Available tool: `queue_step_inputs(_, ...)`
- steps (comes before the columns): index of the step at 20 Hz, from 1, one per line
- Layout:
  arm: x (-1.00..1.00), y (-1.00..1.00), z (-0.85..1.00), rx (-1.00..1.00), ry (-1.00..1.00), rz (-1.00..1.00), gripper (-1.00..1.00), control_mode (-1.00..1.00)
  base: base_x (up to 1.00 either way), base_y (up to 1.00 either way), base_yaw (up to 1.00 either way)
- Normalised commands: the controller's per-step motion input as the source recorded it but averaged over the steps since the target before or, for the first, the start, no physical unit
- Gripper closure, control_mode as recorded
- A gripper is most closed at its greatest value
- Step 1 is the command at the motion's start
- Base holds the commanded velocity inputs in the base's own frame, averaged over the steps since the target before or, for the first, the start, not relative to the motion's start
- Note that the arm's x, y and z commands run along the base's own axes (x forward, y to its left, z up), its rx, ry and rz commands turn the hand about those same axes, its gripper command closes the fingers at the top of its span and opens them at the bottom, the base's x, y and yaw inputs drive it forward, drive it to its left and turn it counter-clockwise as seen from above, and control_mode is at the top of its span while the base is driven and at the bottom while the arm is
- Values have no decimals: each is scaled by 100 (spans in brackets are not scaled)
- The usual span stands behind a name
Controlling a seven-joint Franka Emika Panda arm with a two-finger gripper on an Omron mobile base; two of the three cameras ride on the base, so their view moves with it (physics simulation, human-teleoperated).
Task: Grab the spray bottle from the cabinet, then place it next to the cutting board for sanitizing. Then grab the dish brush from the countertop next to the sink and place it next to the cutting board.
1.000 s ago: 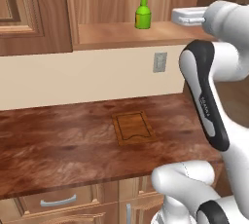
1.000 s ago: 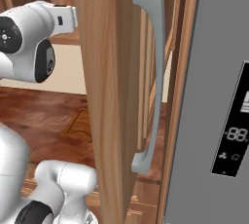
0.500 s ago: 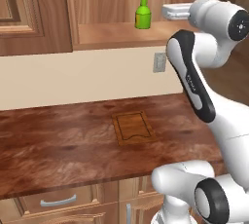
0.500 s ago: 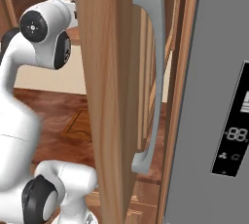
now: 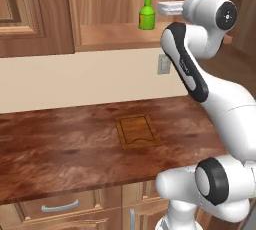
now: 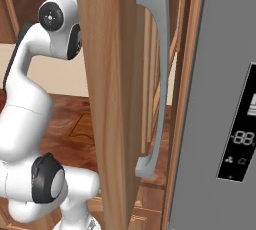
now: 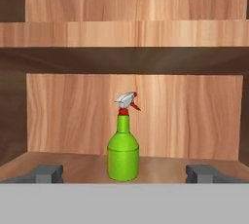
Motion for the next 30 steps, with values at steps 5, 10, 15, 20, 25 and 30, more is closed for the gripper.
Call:
queue_step_inputs(5, 42, 0, 0, -1, 0, 0, -100, -100, 0, 0, 0)
queue_step_inputs(10, 46, 1, -1, -3, 0, 0, -100, -100, 0, 0, 0)
queue_step_inputs(15, 46, 2, -9, -3, 0, 0, -100, -100, 0, 0, 0)
queue_step_inputs(20, 45, 0, -3, 0, 0, 0, -100, -100, 0, 0, 0)
queue_step_inputs(25, 43, 1, -1, 0, 0, 0, -100, -100, 0, 0, 0)
queue_step_inputs(30, 30, 0, 0, 0, 0, 0, -100, -100, 0, 0, 0)
